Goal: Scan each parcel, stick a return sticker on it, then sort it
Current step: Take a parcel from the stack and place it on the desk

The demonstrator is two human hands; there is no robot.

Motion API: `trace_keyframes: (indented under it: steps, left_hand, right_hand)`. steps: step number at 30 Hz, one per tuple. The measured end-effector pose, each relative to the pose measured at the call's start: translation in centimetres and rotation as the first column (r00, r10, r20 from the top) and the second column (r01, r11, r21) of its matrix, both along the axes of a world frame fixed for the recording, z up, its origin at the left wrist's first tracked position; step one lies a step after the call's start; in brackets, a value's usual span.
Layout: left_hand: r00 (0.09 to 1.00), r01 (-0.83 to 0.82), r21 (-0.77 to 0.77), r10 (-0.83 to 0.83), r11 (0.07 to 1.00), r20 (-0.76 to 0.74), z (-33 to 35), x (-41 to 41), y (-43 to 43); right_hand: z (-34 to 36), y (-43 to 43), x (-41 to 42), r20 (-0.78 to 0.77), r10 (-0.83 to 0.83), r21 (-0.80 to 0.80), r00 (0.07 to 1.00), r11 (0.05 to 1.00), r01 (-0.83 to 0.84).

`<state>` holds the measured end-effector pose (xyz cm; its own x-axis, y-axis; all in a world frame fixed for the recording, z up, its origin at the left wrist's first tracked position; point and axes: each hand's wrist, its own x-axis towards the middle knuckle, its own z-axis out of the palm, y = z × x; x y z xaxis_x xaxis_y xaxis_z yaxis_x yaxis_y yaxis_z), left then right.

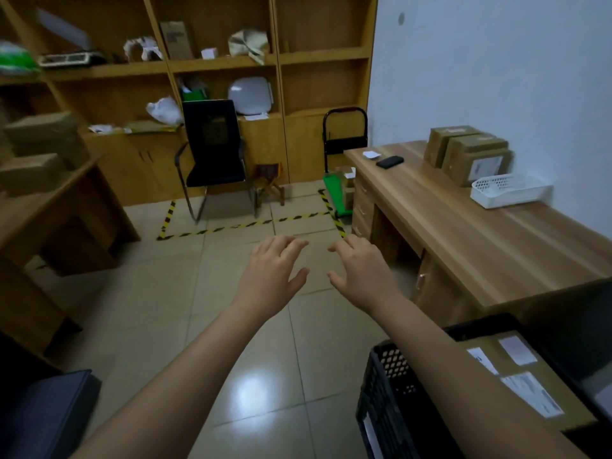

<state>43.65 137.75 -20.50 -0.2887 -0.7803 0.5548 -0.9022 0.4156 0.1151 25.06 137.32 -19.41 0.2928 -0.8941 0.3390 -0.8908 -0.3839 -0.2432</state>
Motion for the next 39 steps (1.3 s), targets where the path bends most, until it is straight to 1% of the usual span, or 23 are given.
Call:
trace_keyframes:
  steps: [3,6,11,17,20,23,25,29,35,39]
  left_hand:
    - [1.000,-0.003,-0.018,0.003,1.000,-0.006,1.0,0.2,-5.6]
    - [0.999,0.012,-0.026,-0.013,1.000,-0.044,1.3,0.7,-10.6]
    - [0.996,0.059,-0.031,-0.061,0.998,-0.063,0.9,2.3,-20.2]
    - [0.983,0.181,-0.015,-0.181,0.983,-0.025,1.2,5.4,-32.1]
    - [0.967,0.254,0.001,-0.254,0.967,0.002,2.0,6.3,-37.7]
    - [0.947,0.322,-0.013,-0.322,0.947,0.020,2.8,6.1,-42.9]
    - [0.933,0.361,-0.018,-0.361,0.933,0.001,3.1,5.4,-45.8]
    - [0.895,0.446,-0.032,-0.446,0.894,0.017,2.8,2.6,-52.1]
    - [0.857,0.515,-0.013,-0.515,0.857,0.016,2.8,-4.2,-62.9]
    - [0.835,0.551,-0.017,-0.550,0.835,0.027,3.4,-8.8,-69.9]
  right_hand:
    - [0.9,-5.7,0.3,-0.015,0.003,-0.015,1.000,1.000,-0.003]
    - [1.4,-10.7,0.7,-0.013,-0.020,-0.017,1.000,1.000,0.020]
    - [1.5,-19.1,2.4,-0.030,-0.072,-0.037,0.997,0.997,0.071]
    - [1.3,-29.2,5.7,-0.026,-0.193,-0.040,0.981,0.981,0.192]
    - [1.9,-33.2,6.9,-0.006,-0.267,-0.005,0.964,0.964,0.267]
    - [2.7,-36.8,7.1,0.010,-0.334,-0.013,0.942,0.942,0.334]
    - [3.0,-39.0,6.6,0.012,-0.372,-0.006,0.928,0.928,0.372]
    - [2.8,-44.2,4.4,0.014,-0.456,0.013,0.890,0.890,0.455]
    - [2.5,-53.6,-1.5,-0.013,-0.562,0.007,0.827,0.827,0.562]
    - [2.9,-59.5,-5.7,0.004,-0.604,0.023,0.797,0.797,0.604]
